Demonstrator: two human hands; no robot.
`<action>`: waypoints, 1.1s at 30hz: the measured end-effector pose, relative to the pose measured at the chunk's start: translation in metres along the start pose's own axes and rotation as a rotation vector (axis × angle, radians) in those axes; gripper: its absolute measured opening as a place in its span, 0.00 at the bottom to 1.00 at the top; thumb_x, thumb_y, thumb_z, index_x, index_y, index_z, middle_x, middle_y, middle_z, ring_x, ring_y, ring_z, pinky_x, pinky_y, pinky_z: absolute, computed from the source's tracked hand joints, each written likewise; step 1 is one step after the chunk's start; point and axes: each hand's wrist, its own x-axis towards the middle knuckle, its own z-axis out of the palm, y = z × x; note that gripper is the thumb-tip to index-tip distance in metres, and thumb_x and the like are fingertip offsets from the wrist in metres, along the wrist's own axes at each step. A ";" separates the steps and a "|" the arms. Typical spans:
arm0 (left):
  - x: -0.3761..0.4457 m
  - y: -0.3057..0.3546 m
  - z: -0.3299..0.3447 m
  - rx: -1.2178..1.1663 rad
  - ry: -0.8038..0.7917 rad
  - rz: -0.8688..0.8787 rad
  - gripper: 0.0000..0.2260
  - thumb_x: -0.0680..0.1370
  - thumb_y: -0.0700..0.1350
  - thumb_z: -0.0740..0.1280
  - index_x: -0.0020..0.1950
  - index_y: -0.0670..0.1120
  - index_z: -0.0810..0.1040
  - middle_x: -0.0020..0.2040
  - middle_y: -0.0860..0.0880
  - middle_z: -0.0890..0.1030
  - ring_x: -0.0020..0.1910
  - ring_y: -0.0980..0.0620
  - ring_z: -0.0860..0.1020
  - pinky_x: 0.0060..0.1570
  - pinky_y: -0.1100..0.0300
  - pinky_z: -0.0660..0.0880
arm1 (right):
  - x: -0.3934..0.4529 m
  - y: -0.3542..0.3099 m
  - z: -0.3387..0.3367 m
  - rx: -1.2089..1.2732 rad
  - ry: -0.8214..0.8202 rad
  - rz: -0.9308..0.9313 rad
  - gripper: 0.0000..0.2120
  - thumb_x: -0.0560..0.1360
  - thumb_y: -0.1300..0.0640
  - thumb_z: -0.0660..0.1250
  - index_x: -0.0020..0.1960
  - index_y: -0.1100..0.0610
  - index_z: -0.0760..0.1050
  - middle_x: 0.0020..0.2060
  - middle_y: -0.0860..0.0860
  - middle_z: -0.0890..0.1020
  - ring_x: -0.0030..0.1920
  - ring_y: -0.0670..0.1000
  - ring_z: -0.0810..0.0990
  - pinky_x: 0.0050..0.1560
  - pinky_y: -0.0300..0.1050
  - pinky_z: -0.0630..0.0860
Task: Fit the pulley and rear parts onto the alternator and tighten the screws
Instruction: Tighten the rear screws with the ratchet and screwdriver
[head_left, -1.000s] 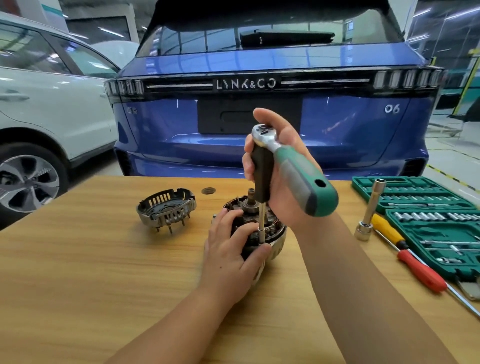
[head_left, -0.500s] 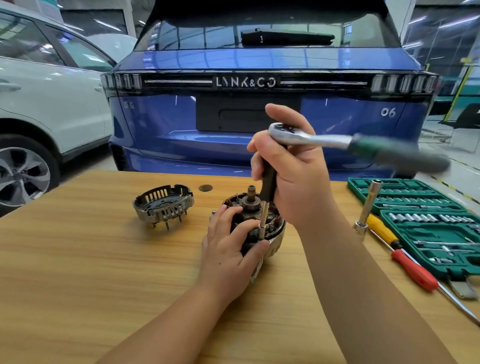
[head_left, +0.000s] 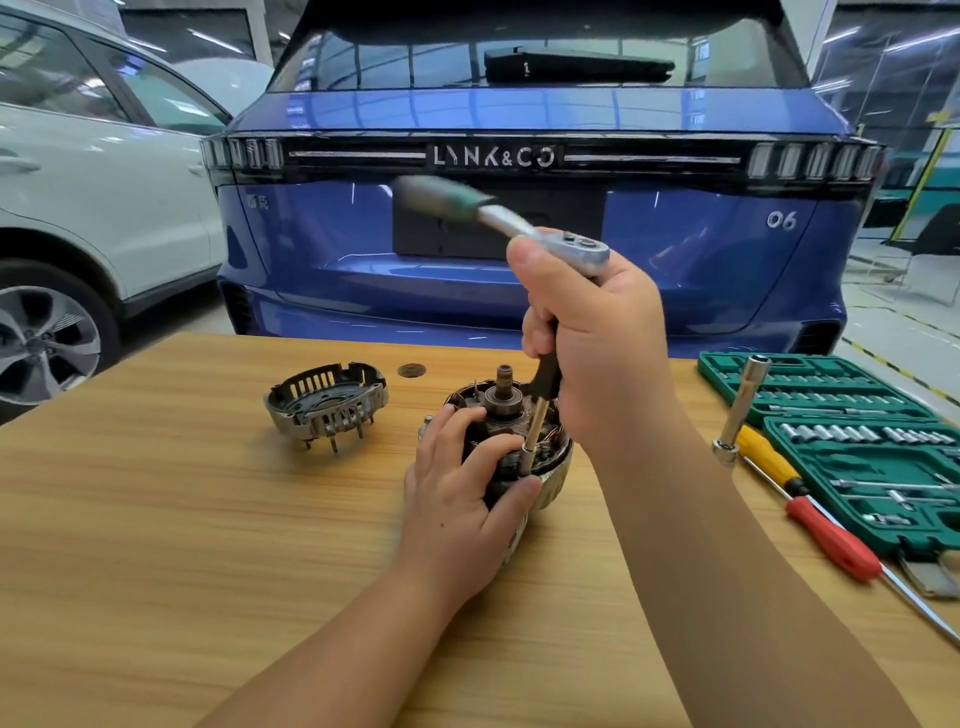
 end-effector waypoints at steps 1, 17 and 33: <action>0.000 0.000 0.000 -0.006 0.003 -0.002 0.19 0.75 0.66 0.57 0.62 0.63 0.75 0.74 0.59 0.63 0.77 0.62 0.46 0.71 0.51 0.50 | 0.000 -0.001 -0.001 -0.001 -0.001 0.023 0.13 0.75 0.52 0.72 0.55 0.57 0.78 0.28 0.46 0.73 0.27 0.46 0.69 0.31 0.42 0.68; 0.000 0.003 0.001 -0.018 0.044 0.021 0.17 0.75 0.65 0.59 0.62 0.65 0.68 0.74 0.56 0.65 0.79 0.53 0.52 0.73 0.44 0.55 | -0.004 0.000 -0.001 0.275 -0.383 -0.039 0.21 0.73 0.49 0.73 0.65 0.51 0.75 0.42 0.55 0.75 0.39 0.52 0.73 0.43 0.44 0.73; -0.001 0.001 0.004 -0.002 0.056 0.018 0.20 0.75 0.65 0.59 0.61 0.58 0.77 0.74 0.56 0.65 0.78 0.57 0.49 0.71 0.48 0.54 | -0.006 -0.001 -0.004 0.147 -0.259 -0.132 0.18 0.79 0.66 0.61 0.65 0.51 0.71 0.40 0.53 0.77 0.35 0.52 0.72 0.40 0.47 0.73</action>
